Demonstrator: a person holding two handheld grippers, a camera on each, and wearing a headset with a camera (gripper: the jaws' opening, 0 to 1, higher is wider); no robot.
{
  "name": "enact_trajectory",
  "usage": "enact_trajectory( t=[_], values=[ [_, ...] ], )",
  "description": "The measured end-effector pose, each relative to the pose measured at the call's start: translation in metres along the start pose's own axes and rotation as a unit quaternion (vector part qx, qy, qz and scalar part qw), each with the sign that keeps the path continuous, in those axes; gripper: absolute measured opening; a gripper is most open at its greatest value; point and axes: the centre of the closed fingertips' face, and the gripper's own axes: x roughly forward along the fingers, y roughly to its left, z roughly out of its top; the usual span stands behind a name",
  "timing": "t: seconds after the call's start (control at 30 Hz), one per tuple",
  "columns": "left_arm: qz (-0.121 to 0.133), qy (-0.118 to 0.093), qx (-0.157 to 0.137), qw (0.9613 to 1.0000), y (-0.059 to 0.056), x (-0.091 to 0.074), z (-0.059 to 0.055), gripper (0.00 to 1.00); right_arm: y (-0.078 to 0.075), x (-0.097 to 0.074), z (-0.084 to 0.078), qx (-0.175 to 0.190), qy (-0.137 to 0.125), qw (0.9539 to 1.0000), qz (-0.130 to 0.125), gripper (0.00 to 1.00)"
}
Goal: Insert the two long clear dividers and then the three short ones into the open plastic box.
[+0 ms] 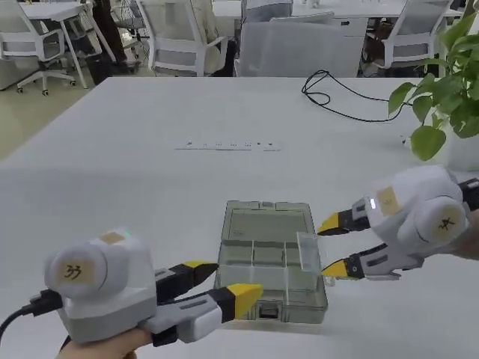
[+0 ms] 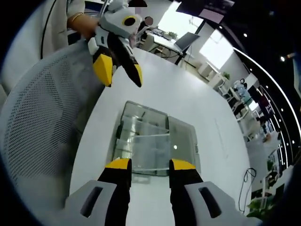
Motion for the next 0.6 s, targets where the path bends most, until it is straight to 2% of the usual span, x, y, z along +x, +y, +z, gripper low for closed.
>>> enact_trajectory(
  t=[0.13, 0.23, 0.33, 0.43, 0.6],
  values=[
    [-0.007, -0.004, -0.017, 0.9998, -0.002, 0.002, 0.002, 0.40, 0.004, 0.005, 0.016, -0.011, -0.013, 0.9998, 0.003, 0.32],
    [-0.020, -0.013, -0.047, 0.9986, -0.006, 0.004, 0.005, 0.36, 0.008, 0.008, 0.031, -0.020, -0.026, 0.9995, 0.004, 0.32],
    [-0.024, -0.013, -0.051, 0.9983, -0.007, 0.006, 0.006, 0.32, 0.010, 0.011, 0.041, -0.025, -0.033, 0.9991, 0.004, 0.32],
    [-0.035, -0.013, -0.076, 0.9964, -0.009, 0.008, 0.007, 0.29, 0.012, 0.014, 0.050, -0.029, -0.041, 0.9987, 0.002, 0.32],
    [-0.045, -0.015, -0.083, 0.9954, -0.012, 0.008, 0.007, 0.20, 0.014, 0.014, 0.061, -0.038, -0.051, 0.9980, 0.000, 0.32]
  ],
)
